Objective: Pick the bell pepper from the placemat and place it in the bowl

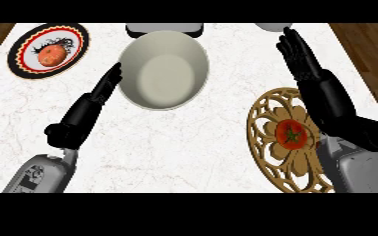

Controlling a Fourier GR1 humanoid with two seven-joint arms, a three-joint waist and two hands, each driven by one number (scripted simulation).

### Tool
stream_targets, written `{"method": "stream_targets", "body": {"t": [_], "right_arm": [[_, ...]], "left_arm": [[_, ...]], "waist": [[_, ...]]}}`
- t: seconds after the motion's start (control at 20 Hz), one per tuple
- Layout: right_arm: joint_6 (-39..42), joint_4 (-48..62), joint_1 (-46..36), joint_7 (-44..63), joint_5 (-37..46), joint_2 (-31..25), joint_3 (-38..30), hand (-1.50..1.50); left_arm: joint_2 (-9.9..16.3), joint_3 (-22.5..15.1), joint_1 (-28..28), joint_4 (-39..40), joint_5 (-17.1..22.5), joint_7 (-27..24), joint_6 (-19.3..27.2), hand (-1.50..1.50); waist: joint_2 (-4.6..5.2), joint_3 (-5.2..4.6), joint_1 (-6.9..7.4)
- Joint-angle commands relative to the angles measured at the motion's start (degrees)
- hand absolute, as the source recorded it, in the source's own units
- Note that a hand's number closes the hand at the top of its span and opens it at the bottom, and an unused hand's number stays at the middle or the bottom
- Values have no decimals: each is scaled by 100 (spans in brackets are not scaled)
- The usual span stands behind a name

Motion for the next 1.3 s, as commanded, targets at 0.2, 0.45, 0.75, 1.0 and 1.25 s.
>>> {"method": "stream_targets", "body": {"t": [0.2, 0.45, 0.75, 1.0, 1.25], "right_arm": [[368, 237, 1676, 775, 348, -820, 164, 150], [-1725, 96, 2244, -52, 1358, -659, -1034, -150], [-1802, -1009, 3917, -2093, 1006, 21, -1120, -150], [-1810, -2649, 4504, -521, 1321, -601, -1658, -150], [-1784, -3127, 4523, 1125, 1933, -824, -1800, -150]], "left_arm": [[-427, 593, 267, 150, 183, 153, 818, 0], [-685, 586, 514, 239, 267, 333, 1066, 0], [-756, 399, 458, -191, 71, 695, 1177, 0], [-1009, 457, 407, 317, -14, 217, 1083, 0], [-846, 443, 713, -193, -5, 382, 907, 0]], "waist": [[97, 238, 100], [39, 263, -250], [64, 252, 59], [98, 233, 115], [103, 235, 240]]}}
